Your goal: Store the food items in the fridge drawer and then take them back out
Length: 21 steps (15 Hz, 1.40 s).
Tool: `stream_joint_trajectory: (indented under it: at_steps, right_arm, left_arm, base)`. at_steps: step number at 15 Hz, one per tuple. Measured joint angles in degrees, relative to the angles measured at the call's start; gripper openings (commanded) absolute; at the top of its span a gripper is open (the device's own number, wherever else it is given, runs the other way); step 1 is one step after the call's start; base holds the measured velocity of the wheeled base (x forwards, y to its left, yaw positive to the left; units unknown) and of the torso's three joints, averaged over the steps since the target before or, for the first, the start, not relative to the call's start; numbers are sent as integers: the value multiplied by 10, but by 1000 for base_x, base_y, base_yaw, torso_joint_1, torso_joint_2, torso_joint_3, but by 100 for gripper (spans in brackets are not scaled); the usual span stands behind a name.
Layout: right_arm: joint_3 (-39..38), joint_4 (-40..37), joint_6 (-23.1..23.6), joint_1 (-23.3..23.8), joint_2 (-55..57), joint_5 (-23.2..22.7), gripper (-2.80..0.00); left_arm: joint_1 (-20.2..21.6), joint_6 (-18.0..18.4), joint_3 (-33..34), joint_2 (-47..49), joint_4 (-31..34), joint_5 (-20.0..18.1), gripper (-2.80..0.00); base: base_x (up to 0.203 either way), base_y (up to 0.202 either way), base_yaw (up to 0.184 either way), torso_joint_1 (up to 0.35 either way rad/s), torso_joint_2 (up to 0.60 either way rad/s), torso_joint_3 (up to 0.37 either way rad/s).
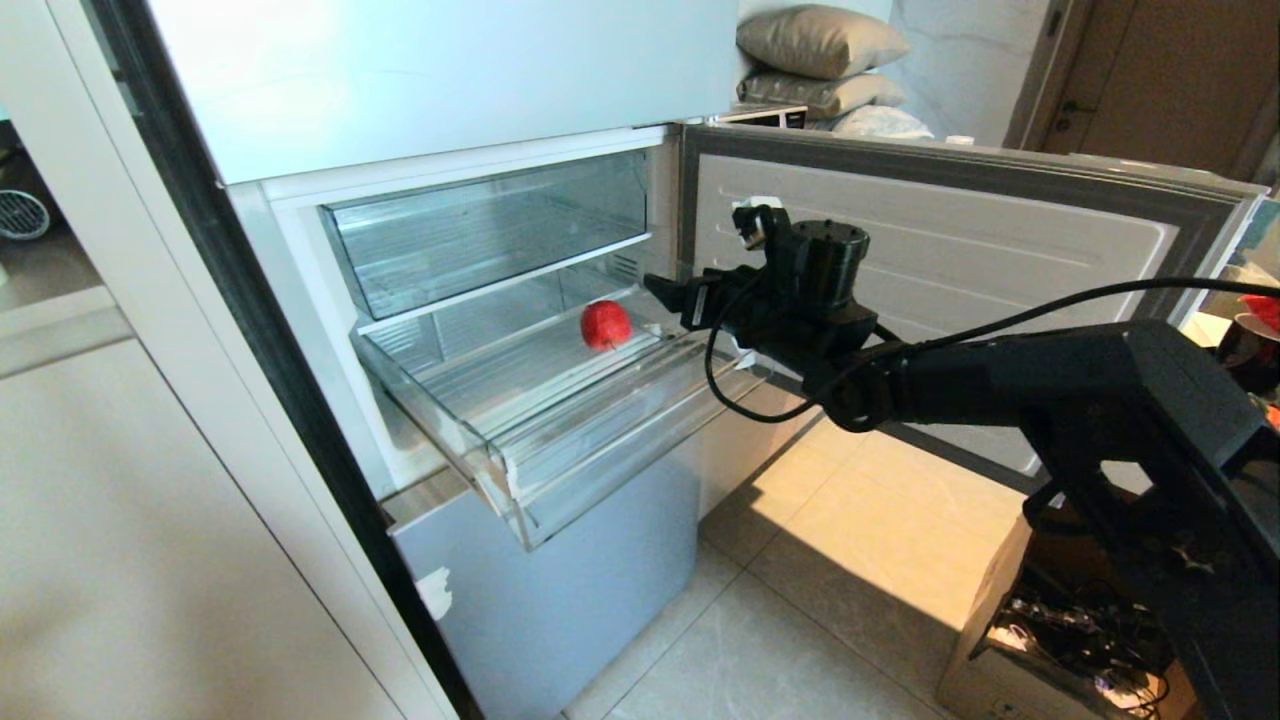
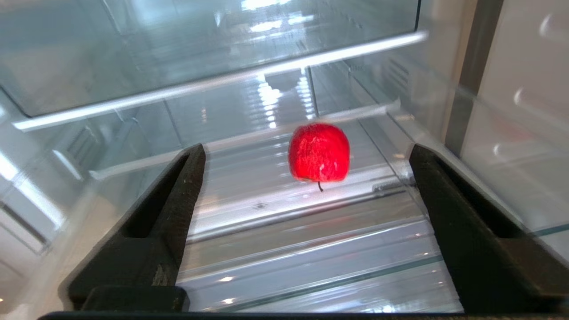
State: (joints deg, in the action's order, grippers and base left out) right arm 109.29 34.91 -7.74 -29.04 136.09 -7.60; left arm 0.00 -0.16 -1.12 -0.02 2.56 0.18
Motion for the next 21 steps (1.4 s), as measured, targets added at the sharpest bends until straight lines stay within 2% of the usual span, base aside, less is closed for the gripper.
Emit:
stream_joint_trajectory:
  at_steps: [3, 5, 10, 15, 16, 17, 18, 19, 20, 21]
  right_arm:
    - [-105, 5, 5, -15, -99, 4, -280]
    - [-204, 5, 5, -21, -191, 5, -280]
    - [-503, -27, 7, -28, -464, 20, -280]
    - [-718, -68, 6, -26, -676, 109, -280]
    - [-738, -70, 6, -11, -703, 130, -280]
    - [-752, -71, 4, 23, -724, 146, -280]
    - [-759, -72, -1, 71, -739, 156, -280]
    - [-764, -73, -10, 147, -751, 163, -280]
    - [-766, -73, -20, 230, -760, 165, 0]
    - [-767, -72, -28, 315, -764, 164, 0]
  left_arm:
    - [0, 0, 0, 0, 0, 0, -280]
    - [0, 0, 0, 0, 0, 0, -280]
    - [0, 0, 0, 0, 0, 0, -280]
    - [0, 0, 0, 0, 0, 0, -280]
    - [0, 0, 0, 0, 0, 0, -280]
    - [0, 0, 0, 0, 0, 0, -280]
    - [0, 0, 0, 0, 0, 0, -280]
    - [0, 0, 0, 0, 0, 0, -280]
    - [0, 0, 0, 0, 0, 0, -280]
    - [0, 0, 0, 0, 0, 0, -280]
  base:
    - [0, 0, 0, 0, 0, 0]
    - [0, 0, 0, 0, 0, 0]
    - [0, 0, 0, 0, 0, 0]
    - [0, 0, 0, 0, 0, 0]
    - [0, 0, 0, 0, 0, 0]
    - [0, 0, 0, 0, 0, 0]
    - [0, 0, 0, 0, 0, 0]
    - [0, 0, 0, 0, 0, 0]
    - [0, 0, 0, 0, 0, 0]
    - [0, 0, 0, 0, 0, 0]
